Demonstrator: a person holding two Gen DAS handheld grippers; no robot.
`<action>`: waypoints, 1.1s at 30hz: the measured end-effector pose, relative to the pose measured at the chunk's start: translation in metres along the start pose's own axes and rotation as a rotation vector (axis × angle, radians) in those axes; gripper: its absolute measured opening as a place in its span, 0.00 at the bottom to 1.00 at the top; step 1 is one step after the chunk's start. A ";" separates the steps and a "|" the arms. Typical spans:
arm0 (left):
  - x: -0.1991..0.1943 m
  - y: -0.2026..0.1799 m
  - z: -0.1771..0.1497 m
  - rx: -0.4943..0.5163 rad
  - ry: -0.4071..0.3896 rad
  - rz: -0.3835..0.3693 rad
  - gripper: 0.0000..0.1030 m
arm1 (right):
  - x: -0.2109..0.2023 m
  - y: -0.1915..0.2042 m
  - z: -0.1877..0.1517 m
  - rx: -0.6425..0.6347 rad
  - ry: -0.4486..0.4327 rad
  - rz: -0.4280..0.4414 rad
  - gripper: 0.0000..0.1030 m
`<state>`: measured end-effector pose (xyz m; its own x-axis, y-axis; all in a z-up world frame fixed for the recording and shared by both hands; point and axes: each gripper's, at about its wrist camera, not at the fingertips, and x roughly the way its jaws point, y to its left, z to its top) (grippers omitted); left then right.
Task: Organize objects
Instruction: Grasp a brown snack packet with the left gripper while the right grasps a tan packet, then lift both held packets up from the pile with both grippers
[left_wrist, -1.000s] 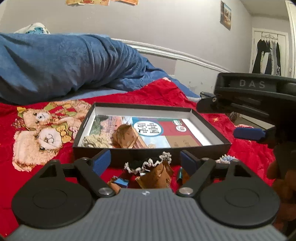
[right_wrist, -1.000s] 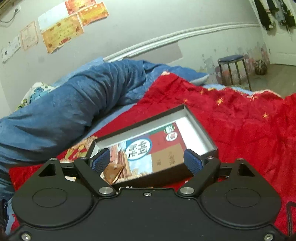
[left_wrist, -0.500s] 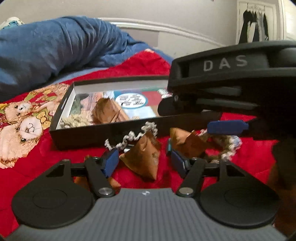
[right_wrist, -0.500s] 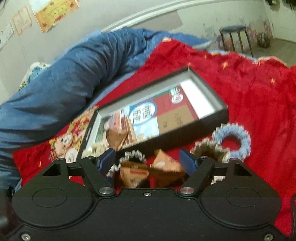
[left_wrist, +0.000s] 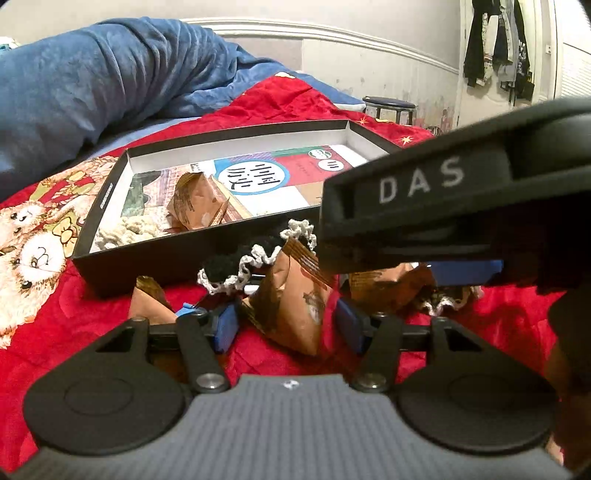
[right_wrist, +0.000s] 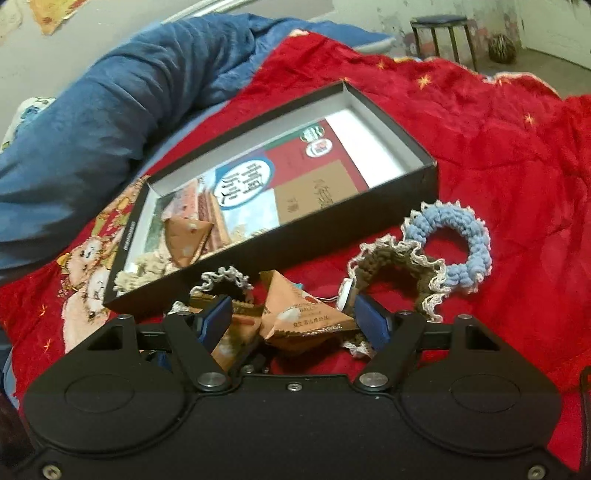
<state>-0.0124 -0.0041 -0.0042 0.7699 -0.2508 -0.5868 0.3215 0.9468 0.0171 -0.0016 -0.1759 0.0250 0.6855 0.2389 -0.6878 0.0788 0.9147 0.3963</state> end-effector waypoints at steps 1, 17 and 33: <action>0.000 0.000 -0.001 0.000 0.002 0.002 0.52 | 0.003 -0.001 0.001 0.003 0.008 -0.003 0.72; -0.010 -0.006 0.000 0.019 -0.011 0.045 0.31 | -0.010 0.000 0.000 0.018 -0.086 0.014 0.31; -0.032 -0.020 -0.004 0.077 -0.084 0.052 0.30 | -0.025 -0.020 -0.001 0.163 -0.155 0.108 0.26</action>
<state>-0.0453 -0.0139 0.0110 0.8292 -0.2213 -0.5133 0.3189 0.9415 0.1092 -0.0211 -0.2004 0.0340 0.7984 0.2682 -0.5391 0.1056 0.8191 0.5639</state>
